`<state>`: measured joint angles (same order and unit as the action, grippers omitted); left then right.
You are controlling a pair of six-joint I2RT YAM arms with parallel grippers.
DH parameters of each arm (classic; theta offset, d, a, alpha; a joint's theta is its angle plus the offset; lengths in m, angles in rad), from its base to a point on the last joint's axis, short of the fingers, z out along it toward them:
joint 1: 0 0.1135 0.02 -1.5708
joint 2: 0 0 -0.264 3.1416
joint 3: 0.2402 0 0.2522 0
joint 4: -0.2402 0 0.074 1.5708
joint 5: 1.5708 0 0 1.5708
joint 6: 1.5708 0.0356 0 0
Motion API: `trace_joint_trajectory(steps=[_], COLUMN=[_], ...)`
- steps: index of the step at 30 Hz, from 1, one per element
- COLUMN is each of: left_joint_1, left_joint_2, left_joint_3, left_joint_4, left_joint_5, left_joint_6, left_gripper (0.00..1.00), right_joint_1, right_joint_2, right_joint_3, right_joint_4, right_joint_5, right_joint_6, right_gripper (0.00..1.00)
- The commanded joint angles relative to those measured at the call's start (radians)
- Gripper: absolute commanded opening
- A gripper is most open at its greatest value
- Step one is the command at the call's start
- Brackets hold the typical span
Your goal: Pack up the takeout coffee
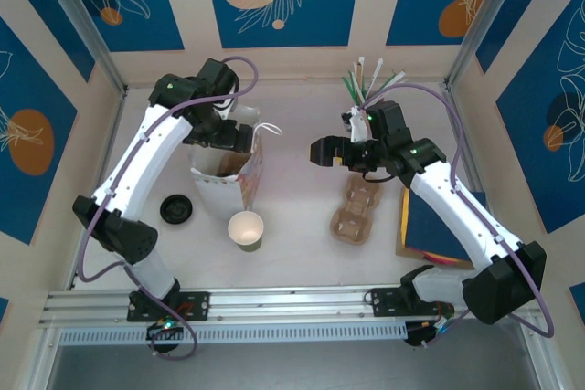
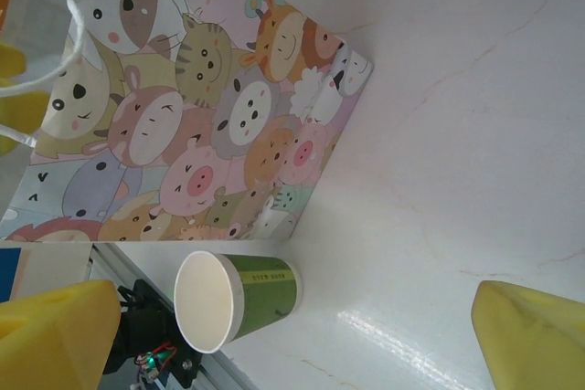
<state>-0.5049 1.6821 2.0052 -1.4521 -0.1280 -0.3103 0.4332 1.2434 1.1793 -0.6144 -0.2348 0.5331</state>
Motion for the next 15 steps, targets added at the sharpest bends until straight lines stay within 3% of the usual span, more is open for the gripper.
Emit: trace_joint_trajectory(steps=[1, 15], left_joint_1=[-0.009, -0.010], left_joint_2=[-0.061, -0.142], left_joint_3=[0.047, 0.040], left_joint_4=[0.005, 0.264], left_joint_5=[-0.035, 0.029], left_joint_6=[-0.024, -0.006], left_gripper=[0.98, 1.00], right_joint_1=[0.006, -0.084], right_joint_2=[0.002, -0.016], right_joint_3=[0.035, 0.077], right_joint_4=[-0.021, -0.150], right_joint_5=[0.023, 0.170], right_joint_6=[-0.004, -0.010], right_gripper=[0.99, 0.99])
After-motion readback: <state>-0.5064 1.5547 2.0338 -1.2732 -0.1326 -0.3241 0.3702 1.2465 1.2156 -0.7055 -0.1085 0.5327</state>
